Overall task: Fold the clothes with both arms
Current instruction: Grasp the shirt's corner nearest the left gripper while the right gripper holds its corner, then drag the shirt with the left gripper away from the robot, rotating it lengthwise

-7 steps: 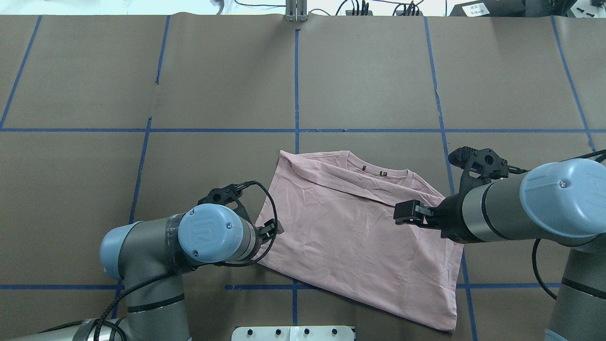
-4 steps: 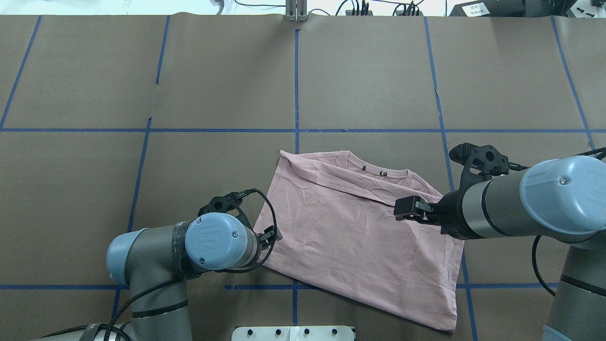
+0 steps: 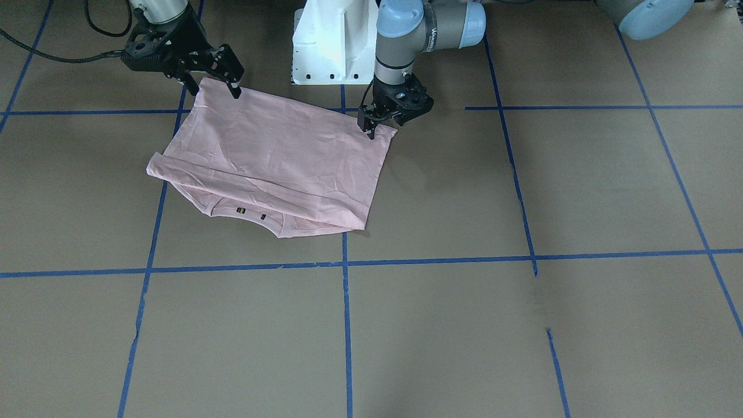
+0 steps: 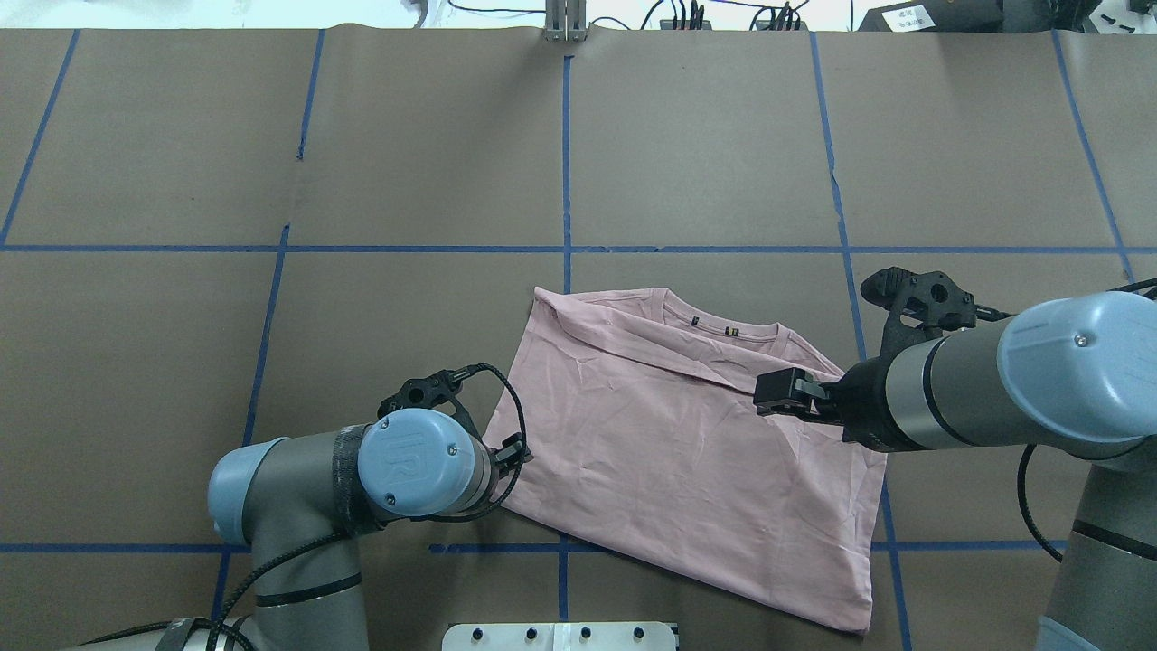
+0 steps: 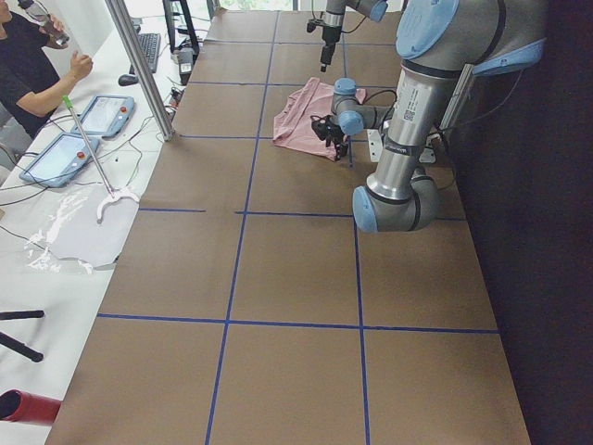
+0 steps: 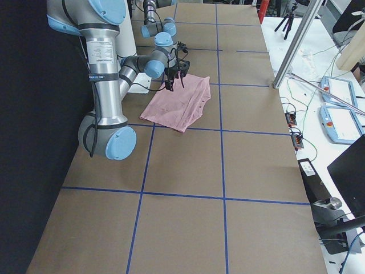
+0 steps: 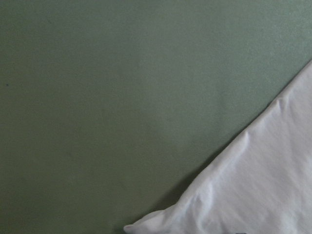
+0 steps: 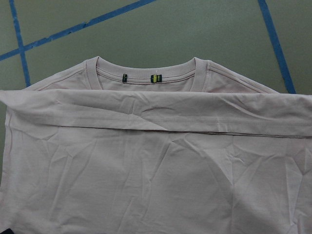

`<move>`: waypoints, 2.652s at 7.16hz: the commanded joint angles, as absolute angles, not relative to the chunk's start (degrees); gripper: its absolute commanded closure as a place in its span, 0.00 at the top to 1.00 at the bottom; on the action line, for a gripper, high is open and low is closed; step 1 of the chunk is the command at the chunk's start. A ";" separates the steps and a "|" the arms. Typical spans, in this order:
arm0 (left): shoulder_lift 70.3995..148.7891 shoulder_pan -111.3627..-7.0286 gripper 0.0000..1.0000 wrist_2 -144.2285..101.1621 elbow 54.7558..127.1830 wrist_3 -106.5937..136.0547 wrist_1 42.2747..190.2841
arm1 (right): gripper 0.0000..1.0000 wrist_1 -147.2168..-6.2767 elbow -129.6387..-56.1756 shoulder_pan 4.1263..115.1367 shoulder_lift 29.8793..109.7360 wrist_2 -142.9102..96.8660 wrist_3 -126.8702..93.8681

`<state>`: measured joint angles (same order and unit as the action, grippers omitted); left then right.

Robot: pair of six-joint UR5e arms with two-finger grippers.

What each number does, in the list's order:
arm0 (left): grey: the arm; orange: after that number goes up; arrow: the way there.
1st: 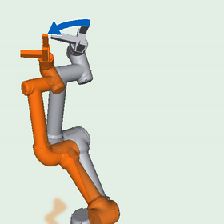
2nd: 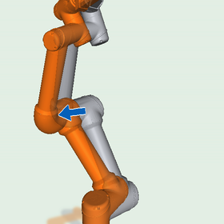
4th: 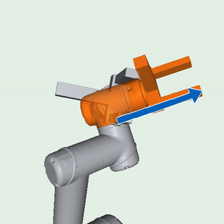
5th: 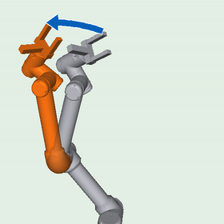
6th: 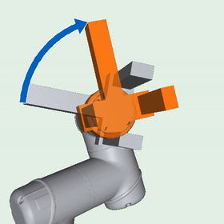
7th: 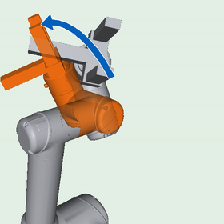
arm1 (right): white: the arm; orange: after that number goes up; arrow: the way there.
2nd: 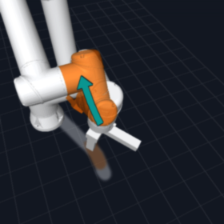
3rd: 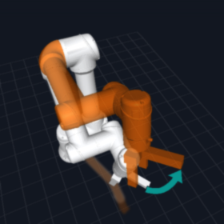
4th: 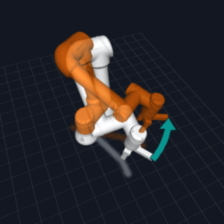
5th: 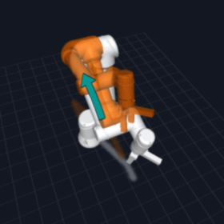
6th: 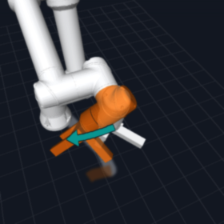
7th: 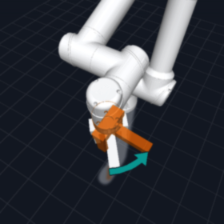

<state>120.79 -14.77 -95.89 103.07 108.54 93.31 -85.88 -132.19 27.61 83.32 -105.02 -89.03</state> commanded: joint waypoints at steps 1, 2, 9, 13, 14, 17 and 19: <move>121.02 -14.77 0.54 -95.98 103.10 108.54 93.34 | 1.00 -85.87 -132.10 27.86 83.32 -105.12 -89.03; 120.94 -14.77 0.31 -95.98 103.10 108.54 93.34 | 1.00 -85.87 -132.10 28.47 83.23 -105.20 -89.03; 121.38 -18.26 0.00 -95.98 103.71 109.07 91.41 | 1.00 -85.87 -131.40 28.56 83.32 -105.12 -89.03; 125.39 -26.69 0.00 -91.24 97.52 105.48 92.10 | 1.00 -85.87 -131.40 29.44 83.23 -105.29 -89.03; 128.90 -29.68 0.00 -91.06 91.47 104.08 93.76 | 1.00 -85.78 -131.57 29.70 83.23 -105.38 -89.03; 135.07 -38.91 0.00 -90.71 77.02 94.61 104.65 | 1.00 -85.87 -131.49 30.06 82.10 -105.38 -89.12; 137.80 -40.43 0.00 -85.62 67.30 90.02 117.34 | 1.00 -85.78 -132.01 30.15 81.92 -105.47 -89.38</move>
<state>135.89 -39.33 -87.72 73.80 93.03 109.23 -85.81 -131.67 30.08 82.16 -105.44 -89.18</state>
